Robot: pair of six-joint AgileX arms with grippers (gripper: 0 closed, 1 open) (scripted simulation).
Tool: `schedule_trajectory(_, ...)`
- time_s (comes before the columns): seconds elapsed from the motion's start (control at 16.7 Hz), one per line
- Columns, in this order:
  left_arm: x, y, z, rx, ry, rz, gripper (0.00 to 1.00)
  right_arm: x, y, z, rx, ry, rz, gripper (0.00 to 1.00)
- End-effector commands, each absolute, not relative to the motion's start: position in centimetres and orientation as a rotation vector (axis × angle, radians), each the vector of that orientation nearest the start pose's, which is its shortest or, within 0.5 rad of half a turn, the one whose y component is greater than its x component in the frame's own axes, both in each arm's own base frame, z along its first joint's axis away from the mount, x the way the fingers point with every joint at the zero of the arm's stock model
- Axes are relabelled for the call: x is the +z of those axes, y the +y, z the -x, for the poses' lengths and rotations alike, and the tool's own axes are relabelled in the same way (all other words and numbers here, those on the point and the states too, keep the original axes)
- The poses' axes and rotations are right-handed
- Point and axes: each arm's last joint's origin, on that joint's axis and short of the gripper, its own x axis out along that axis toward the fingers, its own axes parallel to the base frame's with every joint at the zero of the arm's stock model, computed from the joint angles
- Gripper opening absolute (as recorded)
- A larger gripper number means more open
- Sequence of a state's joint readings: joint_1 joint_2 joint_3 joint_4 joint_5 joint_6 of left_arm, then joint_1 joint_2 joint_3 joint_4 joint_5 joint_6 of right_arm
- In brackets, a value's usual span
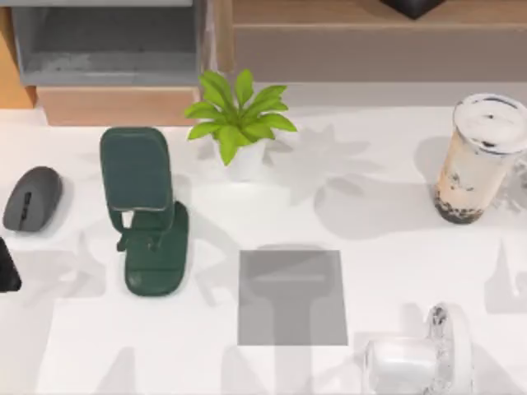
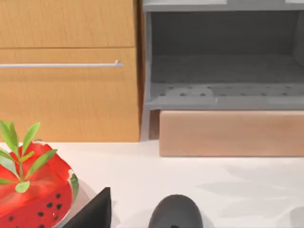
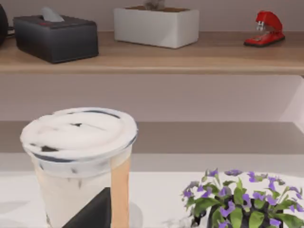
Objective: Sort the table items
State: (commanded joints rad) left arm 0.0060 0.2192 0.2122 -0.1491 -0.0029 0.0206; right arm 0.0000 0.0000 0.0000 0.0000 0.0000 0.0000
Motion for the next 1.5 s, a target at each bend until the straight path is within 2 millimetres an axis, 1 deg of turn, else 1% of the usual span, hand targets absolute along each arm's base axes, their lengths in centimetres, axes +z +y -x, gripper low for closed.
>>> schedule_trajectory(0.12, 22.5, 0.0, -12.2, 0.005, 0.267, -0.031, 1.00, 16.0, -0.1, -10.6, 0.000, 0.000, 0.000, 1.00)
schedule_trajectory(0.24, 24.8, 0.1, -14.3, -0.001, 0.412, -0.043, 1.00, 16.0, -0.1, -10.6, 0.000, 0.000, 0.000, 1.00)
schedule_trajectory(0.3, 25.7, 0.1, -15.7, -0.005, 0.494, -0.048, 1.00, 16.0, -0.1, -10.6, 0.000, 0.000, 0.000, 1.00)
schedule_trajectory(0.42, 27.0, 0.2, -19.2, -0.015, 0.671, -0.058, 1.00, 16.0, -0.1, -10.6, 0.000, 0.000, 0.000, 1.00)
schedule_trajectory(0.54, 27.4, 0.4, -23.2, -0.027, 0.853, -0.065, 1.00, 16.0, -0.1, -10.6, 0.000, 0.000, 0.000, 1.00)
schedule_trajectory(0.66, 26.8, 0.6, -27.2, -0.040, 1.025, -0.071, 1.00, 16.0, -0.1, -10.6, 0.000, 0.000, 0.000, 1.00)
schedule_trajectory(0.84, 25.1, 0.9, -32.5, -0.061, 1.241, -0.078, 1.00, 16.0, -0.1, -10.6, 0.000, 0.000, 0.000, 1.00)
schedule_trajectory(0.96, 23.7, 1.1, -35.5, -0.073, 1.355, -0.082, 1.00, 16.0, -0.1, -10.6, 0.000, 0.000, 0.000, 1.00)
schedule_trajectory(1.08, 22.1, 1.2, -38.0, -0.085, 1.446, -0.086, 1.00, 16.0, -0.1, -10.6, 0.000, 0.000, 0.000, 1.00)
schedule_trajectory(1.2, 20.6, 1.4, -39.9, -0.094, 1.517, -0.090, 1.00, 16.0, -0.1, -10.6, 0.000, 0.000, 0.000, 1.00)
schedule_trajectory(1.32, 19.6, 1.4, -41.1, -0.100, 1.558, -0.094, 1.00, 16.0, -0.1, -10.6, 0.000, 0.000, 0.000, 1.00)
schedule_trajectory(1.5, 19.2, 1.5, -41.7, -0.102, 1.573, -0.097, 1.00, 16.0, -0.1, -10.6, 0.000, 0.000, 0.000, 1.00)
